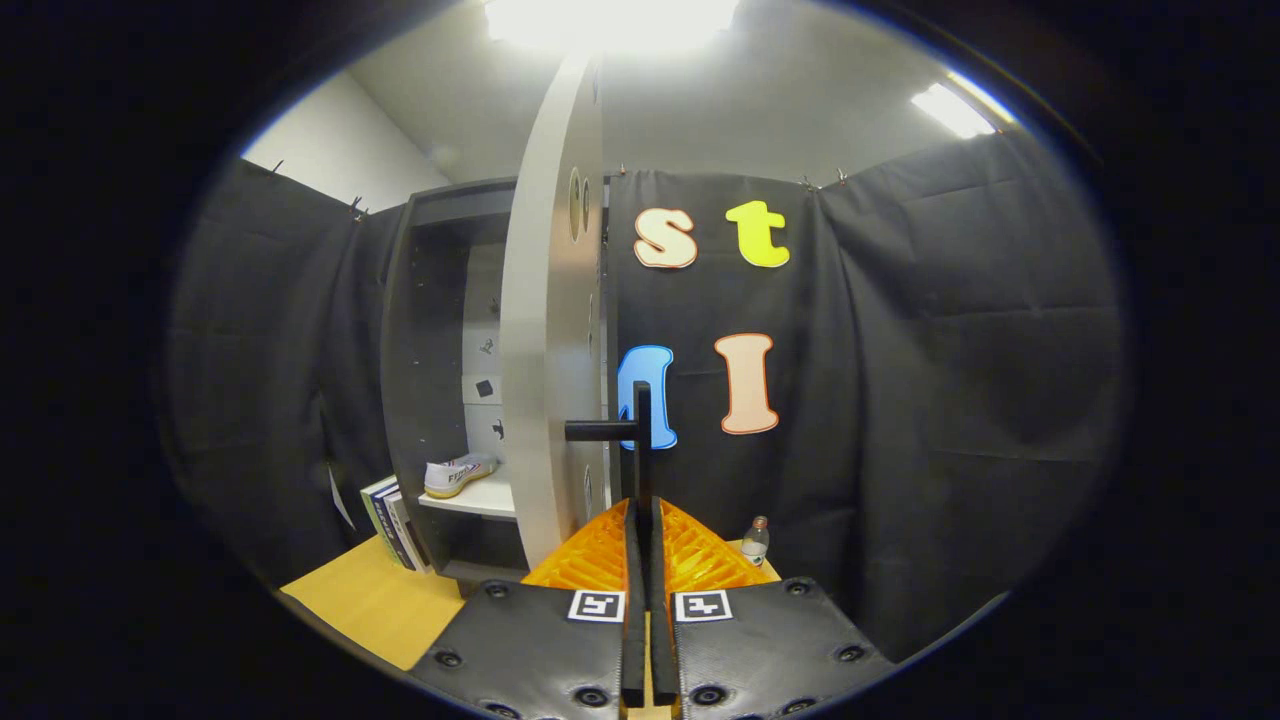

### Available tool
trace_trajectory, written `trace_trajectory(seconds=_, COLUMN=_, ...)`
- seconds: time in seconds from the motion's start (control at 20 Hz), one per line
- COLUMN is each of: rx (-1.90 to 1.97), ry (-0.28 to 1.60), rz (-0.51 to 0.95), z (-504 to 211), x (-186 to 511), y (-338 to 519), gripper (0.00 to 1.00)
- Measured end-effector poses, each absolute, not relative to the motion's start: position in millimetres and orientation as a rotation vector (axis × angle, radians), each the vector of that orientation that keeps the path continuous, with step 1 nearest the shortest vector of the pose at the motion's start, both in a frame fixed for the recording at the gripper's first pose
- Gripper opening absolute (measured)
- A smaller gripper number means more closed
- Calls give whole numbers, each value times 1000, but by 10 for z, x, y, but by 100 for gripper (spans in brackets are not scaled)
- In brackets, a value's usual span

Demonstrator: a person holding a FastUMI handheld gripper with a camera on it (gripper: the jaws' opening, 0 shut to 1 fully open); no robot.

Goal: Open the shoe cabinet door, grab the shoes and put them into the shoe cabinet, then close the shoe cabinet door.

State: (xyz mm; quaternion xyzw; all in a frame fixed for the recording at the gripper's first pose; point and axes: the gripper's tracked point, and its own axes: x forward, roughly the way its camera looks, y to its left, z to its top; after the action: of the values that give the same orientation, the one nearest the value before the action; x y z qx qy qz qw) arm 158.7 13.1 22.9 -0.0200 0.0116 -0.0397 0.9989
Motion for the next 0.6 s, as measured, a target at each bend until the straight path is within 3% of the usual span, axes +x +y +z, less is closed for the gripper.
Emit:
trace_trajectory(seconds=0.2, rx=-51, ry=-7, rz=-134, z=318, x=1543, y=10, gripper=10)
trace_trajectory(seconds=0.3, rx=-30, ry=-17, rz=-115, z=341, x=1545, y=96, gripper=26)
trace_trajectory(seconds=0.35, rx=-28, ry=-19, rz=-101, z=344, x=1533, y=142, gripper=28)
trace_trajectory(seconds=0.6, rx=-34, ry=5, rz=-52, z=325, x=1480, y=261, gripper=78)
